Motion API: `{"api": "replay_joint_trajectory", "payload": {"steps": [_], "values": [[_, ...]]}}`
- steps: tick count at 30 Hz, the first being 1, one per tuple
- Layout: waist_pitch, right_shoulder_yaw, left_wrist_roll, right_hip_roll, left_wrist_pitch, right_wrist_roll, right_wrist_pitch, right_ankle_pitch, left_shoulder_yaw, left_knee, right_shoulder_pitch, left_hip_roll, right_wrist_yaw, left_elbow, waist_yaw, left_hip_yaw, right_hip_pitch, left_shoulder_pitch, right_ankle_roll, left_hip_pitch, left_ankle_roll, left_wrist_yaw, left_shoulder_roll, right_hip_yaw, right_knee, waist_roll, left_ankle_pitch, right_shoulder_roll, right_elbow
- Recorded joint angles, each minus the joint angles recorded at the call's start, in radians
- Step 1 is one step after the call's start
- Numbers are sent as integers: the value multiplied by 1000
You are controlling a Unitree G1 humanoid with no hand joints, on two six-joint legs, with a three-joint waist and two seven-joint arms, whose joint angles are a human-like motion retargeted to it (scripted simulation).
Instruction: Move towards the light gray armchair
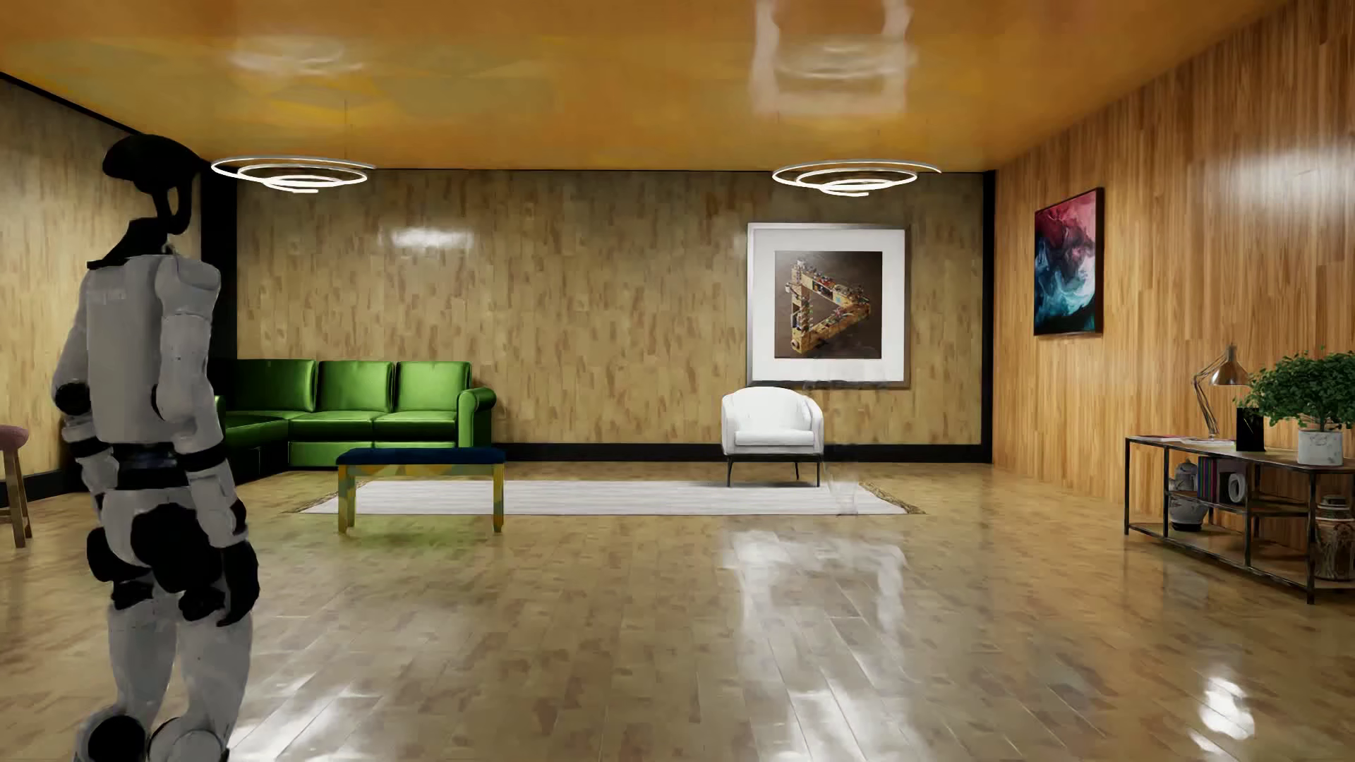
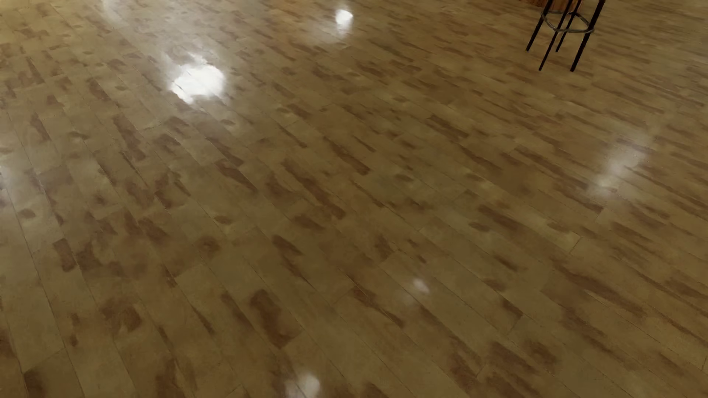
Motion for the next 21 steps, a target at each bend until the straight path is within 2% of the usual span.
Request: {"api": "replay_joint_trajectory", "payload": {"steps": [1, 2, 3, 4, 5, 6, 8, 9, 10, 11, 12, 14, 16, 18, 19, 21], "values": [[-1, 4, 0, 2, 0, 0, 0, 34, 13, -1, -5, -4, 0, 5, -2, 0, -14, 0, 0, 1, 0, 0, 1, 0, 10, -6, -6, 2, 3], [-1, 7, 0, 3, 0, 0, 0, 46, 10, -29, -3, -2, 0, 7, -7, 0, -18, 4, 0, -7, 0, 0, 4, 0, 19, -10, 34, 2, -3], [5, 13, 0, 3, 0, 0, 0, 53, -1, 244, 4, -11, 0, 3, -7, 0, -8, 9, 0, -2, 0, 0, 6, 0, 23, -13, -95, -4, -21], [-3, 19, 0, 8, 0, 0, 0, 57, 6, 255, 4, -20, 0, 10, 20, 0, -20, 16, 0, -19, 0, 0, 9, 0, 35, -18, -227, -4, -24], [-1, 16, 0, 16, 0, 0, 0, 53, 20, 311, 9, -18, 0, -1, 37, 0, -21, 24, 0, -69, 0, 0, 11, 0, 46, -16, -246, -7, -41], [32, 1, 0, 29, 0, 0, 0, 45, 36, 430, 10, -5, 0, -12, 32, 0, 18, 28, 0, -132, 0, 0, 12, 0, 47, -3, -257, -19, -73], [75, -16, 0, 36, 0, 0, 0, 3, 65, 676, -8, 9, 0, -31, 80, 0, 64, 41, 0, -255, 0, 0, 6, 0, 62, 5, -278, -31, -111], [85, -24, 0, 36, 0, 0, 0, -39, 67, 754, -11, 16, 0, -41, 113, 0, 94, 48, 0, -322, 0, 0, 4, 0, 51, 11, -273, -40, -155], [92, -11, 0, 20, 0, 0, 0, -82, 48, 764, -39, 4, 0, -35, 135, 0, 122, 54, 0, -388, 0, 0, 8, 0, 32, -4, -262, -36, -156], [84, -46, 0, -10, 0, 0, 0, -112, 65, 726, -50, 6, 0, -35, 201, 0, 141, 73, 0, -428, 0, 0, 19, 0, 19, -29, -257, -7, -145], [84, -62, 0, -9, 0, 0, 0, -155, 65, 688, -43, 20, 0, -27, 213, 0, 181, 88, 0, -491, 0, 0, 16, 0, -6, -22, -223, -31, -211], [102, -20, 0, -24, 0, 0, 0, -264, 40, 579, -87, 34, 0, 10, 233, 0, 271, 97, 0, -569, 0, 0, 25, 0, -34, -31, -125, -38, -215], [104, -13, 0, -25, 0, 0, 0, -316, 21, 472, -121, 50, 0, 53, 254, 0, 333, 96, 0, -640, 0, 0, 17, 0, -42, -25, -76, -42, -209], [105, 22, 0, -42, 0, 0, 0, -319, -12, 432, -141, 61, 0, 77, 281, 0, 401, 94, 0, -674, 0, 0, 21, 0, -45, -28, -98, -39, -220], [99, -18, 0, -56, 0, 0, 0, -297, 12, 476, -133, 62, 0, 86, 296, 0, 430, 110, 0, -688, 0, 0, 16, 0, -41, -28, -115, -38, -175], [82, 24, 0, -80, 0, 0, 0, -139, 23, 598, -96, 57, 0, 110, 334, 0, 425, 108, 0, -706, 0, 0, 20, 0, 35, -50, -130, -24, -131]]}}
